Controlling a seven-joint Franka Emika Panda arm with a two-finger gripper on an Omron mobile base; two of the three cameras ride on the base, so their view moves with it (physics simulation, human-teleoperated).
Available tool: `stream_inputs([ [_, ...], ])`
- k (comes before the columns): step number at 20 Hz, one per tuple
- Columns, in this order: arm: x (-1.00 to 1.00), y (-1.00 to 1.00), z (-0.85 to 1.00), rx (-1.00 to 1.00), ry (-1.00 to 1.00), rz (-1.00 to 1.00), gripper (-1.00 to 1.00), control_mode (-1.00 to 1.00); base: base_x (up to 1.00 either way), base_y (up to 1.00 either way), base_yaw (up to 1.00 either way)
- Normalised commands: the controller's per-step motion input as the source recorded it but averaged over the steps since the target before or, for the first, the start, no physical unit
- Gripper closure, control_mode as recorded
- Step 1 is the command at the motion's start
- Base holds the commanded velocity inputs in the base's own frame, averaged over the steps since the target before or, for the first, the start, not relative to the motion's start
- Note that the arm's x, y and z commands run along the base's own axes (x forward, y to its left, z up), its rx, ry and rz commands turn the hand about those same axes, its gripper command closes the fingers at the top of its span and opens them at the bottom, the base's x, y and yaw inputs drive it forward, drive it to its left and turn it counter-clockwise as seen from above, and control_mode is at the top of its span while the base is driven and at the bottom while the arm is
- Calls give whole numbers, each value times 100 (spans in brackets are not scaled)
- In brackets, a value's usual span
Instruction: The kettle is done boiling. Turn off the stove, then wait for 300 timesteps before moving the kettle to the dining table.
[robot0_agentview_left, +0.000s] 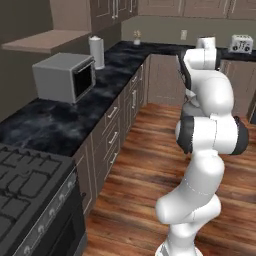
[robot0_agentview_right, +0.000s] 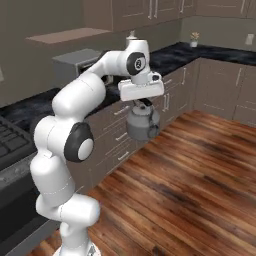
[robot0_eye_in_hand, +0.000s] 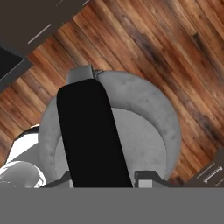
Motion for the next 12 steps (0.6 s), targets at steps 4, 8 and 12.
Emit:
stream_inputs([
  [4, 0, 0, 0, 0, 0, 0, 100, 100, 4, -2, -48],
  [8, 0, 0, 0, 0, 0, 0, 100, 100, 12, -10, -45],
  [12, 0, 0, 0, 0, 0, 0, 100, 100, 13, -17, -44],
])
